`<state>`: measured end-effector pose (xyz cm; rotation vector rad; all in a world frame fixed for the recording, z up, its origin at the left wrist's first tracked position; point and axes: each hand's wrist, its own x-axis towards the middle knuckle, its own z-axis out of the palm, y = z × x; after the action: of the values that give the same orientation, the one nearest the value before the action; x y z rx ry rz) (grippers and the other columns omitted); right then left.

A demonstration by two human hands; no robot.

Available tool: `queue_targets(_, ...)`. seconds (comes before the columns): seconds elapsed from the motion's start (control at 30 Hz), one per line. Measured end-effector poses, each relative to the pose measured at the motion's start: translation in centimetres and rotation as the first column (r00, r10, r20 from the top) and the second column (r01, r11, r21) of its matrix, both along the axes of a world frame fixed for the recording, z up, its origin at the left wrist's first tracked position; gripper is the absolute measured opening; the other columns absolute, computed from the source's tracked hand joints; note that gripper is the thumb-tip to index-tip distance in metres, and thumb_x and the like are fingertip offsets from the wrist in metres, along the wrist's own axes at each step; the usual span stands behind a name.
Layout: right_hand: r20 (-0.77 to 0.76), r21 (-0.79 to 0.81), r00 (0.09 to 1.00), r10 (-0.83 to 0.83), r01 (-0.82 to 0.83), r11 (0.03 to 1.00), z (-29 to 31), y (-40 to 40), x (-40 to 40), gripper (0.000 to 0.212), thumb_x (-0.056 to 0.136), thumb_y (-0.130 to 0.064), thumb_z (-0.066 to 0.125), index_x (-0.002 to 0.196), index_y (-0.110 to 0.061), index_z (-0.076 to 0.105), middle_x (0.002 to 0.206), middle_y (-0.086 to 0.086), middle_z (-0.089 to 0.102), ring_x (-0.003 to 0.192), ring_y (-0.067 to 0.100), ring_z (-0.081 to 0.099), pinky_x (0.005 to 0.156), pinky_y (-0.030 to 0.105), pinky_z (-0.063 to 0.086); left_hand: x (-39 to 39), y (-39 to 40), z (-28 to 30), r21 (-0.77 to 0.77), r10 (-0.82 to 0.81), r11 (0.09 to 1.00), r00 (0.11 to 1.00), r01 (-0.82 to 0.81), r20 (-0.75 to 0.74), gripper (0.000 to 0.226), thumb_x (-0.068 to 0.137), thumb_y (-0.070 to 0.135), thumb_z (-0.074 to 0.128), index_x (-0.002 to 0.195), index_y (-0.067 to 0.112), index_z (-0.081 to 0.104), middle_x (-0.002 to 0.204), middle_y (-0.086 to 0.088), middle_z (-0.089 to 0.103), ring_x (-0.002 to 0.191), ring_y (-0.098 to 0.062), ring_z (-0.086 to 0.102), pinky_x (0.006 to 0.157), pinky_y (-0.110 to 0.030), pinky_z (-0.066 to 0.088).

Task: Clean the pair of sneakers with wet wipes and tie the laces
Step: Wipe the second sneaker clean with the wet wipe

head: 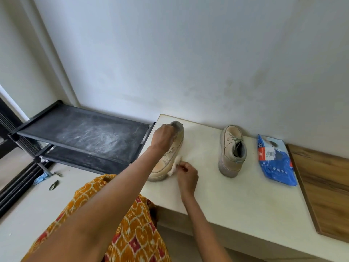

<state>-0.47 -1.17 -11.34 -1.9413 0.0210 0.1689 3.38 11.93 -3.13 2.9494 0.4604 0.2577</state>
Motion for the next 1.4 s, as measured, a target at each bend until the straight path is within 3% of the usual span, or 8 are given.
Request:
queue_targets(0.1,-0.05,0.045,0.99,-0.135,0.137,0.99,1.5,0.8,4.3,0.015,0.087,-0.015,0.059,0.091,-0.017,0.073,0.097,0.005,0.073,0.093,0.025,0.065,0.074,0.027,0.045,0.0,0.0,-0.1,0.007,-0.012,1.0,1.0,0.012,0.002,0.013,0.087,0.0,0.051,0.092,0.0,0.064,0.099,-0.013,0.061,0.092,-0.03,0.057,0.061,-0.031,0.033)
queue_targets(0.33,-0.046,-0.004,0.994,-0.095,0.095,0.995,1.3,2.9,2.8,0.013,0.086,-0.008,0.057,0.091,-0.01,0.068,0.101,0.009,0.071,0.096,0.03,0.062,0.071,0.026,0.038,0.3,0.1,-0.7,0.01,-0.012,1.0,0.999,0.012,0.04,0.016,0.085,-0.006,0.051,0.091,0.0,0.065,0.097,-0.015,0.062,0.09,-0.032,0.057,0.064,-0.033,0.043)
queue_targets(0.57,0.006,-0.009,0.987,0.161,-0.161,0.987,1.0,0.5,-0.9,0.006,0.086,-0.015,0.063,0.088,-0.014,0.068,0.091,0.003,0.07,0.086,0.017,0.061,0.076,0.027,0.046,0.1,0.0,0.0,-0.041,-0.032,0.999,0.999,0.033,0.032,0.018,0.083,-0.005,0.053,0.095,0.002,0.066,0.099,-0.013,0.063,0.092,-0.03,0.058,0.064,-0.031,0.039)
queue_targets(0.8,0.012,0.029,0.982,-0.19,0.19,0.981,2.5,-1.8,6.2,0.02,0.091,-0.014,0.052,0.105,-0.015,0.066,0.105,0.009,0.069,0.095,0.027,0.061,0.075,0.028,0.043,-1.0,-0.6,0.5,-0.115,-0.25,0.962,0.968,0.249,0.001,0.023,0.085,0.0,0.053,0.098,0.01,0.069,0.103,-0.006,0.06,0.094,-0.027,0.056,0.071,-0.035,0.044)
queue_targets(0.97,0.177,-0.148,0.976,-0.13,0.157,0.976,1.5,-0.3,7.1,0.032,0.093,-0.01,0.045,0.118,-0.015,0.066,0.11,0.011,0.067,0.103,0.031,0.058,0.072,0.03,0.041,-1.2,-0.8,-0.4,-0.028,-0.325,0.944,0.943,0.328,0.075,0.023,0.083,-0.003,0.051,0.094,0.012,0.066,0.098,-0.003,0.059,0.093,-0.022,0.052,0.063,-0.033,0.042)
queue_targets(1.13,0.252,-0.387,0.966,-0.054,0.152,0.909,0.2,-1.7,8.3,0.025,0.091,-0.016,0.048,0.095,-0.016,0.073,0.094,0.018,0.067,0.09,0.038,0.057,0.07,0.042,0.05,-1.7,-0.8,-0.8,0.1,-0.397,0.917,0.909,0.386,0.128,0.025,0.076,-0.01,0.06,0.088,0.01,0.068,0.095,-0.003,0.061,0.08,-0.025,0.055,0.051,-0.029,0.031)
queue_targets(1.27,0.265,-0.365,0.958,-0.106,0.201,0.909,0.6,-2.1,10.1,0.027,0.091,-0.017,0.046,0.098,-0.018,0.073,0.092,0.018,0.068,0.089,0.039,0.058,0.066,0.038,0.048,-2.3,-1.2,-0.8,0.269,-0.495,0.85,0.861,0.453,0.114,0.036,0.052,-0.007,0.078,0.078,0.016,0.07,0.083,0.002,0.062,0.063,-0.021,0.056,0.045,-0.022,0.029)
queue_targets(1.4,0.315,-0.494,0.949,0.034,0.133,0.859,-0.6,-2.8,9.8,0.026,0.093,-0.016,0.045,0.097,-0.016,0.071,0.088,0.018,0.065,0.085,0.038,0.058,0.059,0.035,0.043,-2.3,-1.5,-0.9,0.417,-0.549,0.774,0.834,0.477,0.064,0.029,0.061,0.002,0.075,0.084,0.017,0.065,0.079,-0.001,0.059,0.063,-0.017,0.054,0.047,-0.026,0.032)
